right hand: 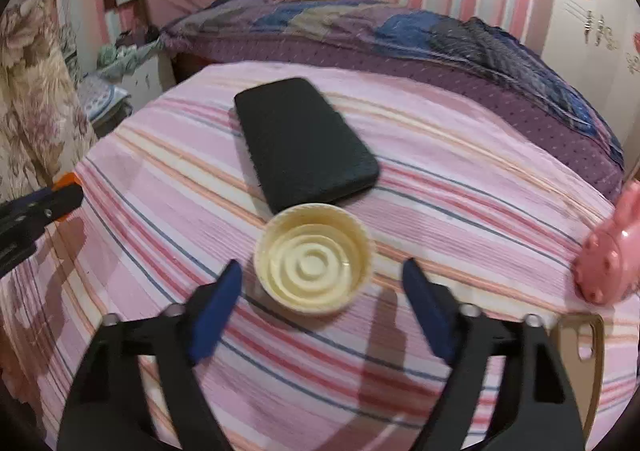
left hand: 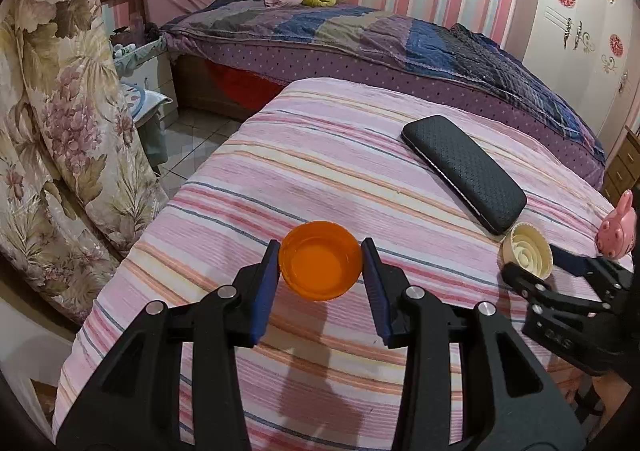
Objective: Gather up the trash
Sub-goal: 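Grasp the cream round lid with the right tool while the left tool holds the cup, then carry the orange cup and cream lid over the basket and open both tools to drop them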
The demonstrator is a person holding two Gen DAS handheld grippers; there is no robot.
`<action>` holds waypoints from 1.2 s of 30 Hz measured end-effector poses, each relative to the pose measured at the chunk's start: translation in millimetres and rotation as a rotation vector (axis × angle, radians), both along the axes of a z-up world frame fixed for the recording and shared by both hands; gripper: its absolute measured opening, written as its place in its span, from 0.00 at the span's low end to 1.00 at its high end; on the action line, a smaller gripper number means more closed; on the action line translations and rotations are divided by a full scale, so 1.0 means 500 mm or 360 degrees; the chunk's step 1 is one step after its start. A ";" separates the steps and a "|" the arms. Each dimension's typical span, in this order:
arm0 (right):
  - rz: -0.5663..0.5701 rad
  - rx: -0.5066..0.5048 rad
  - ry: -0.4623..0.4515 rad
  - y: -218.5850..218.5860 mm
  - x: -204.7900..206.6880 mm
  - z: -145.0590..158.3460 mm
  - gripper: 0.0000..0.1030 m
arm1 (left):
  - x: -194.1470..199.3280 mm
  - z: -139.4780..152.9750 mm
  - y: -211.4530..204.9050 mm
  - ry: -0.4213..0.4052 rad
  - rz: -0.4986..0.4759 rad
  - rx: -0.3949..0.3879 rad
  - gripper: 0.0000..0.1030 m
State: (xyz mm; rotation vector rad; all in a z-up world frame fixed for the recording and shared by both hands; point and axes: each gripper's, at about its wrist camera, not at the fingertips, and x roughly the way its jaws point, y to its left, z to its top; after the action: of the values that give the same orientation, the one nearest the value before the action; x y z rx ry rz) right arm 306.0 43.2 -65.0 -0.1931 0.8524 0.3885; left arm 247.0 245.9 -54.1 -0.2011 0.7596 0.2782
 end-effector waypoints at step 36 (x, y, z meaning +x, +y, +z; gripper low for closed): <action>-0.0533 -0.0003 -0.0271 -0.542 -0.316 0.096 0.59 | -0.095 0.075 -0.346 -0.0097 -0.0398 0.0026 0.38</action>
State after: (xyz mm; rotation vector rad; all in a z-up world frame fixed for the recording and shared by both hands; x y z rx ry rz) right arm 148.0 -227.7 -16.8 -0.0809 0.7015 0.0565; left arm 199.5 72.7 -16.8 -0.0970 0.7137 0.0410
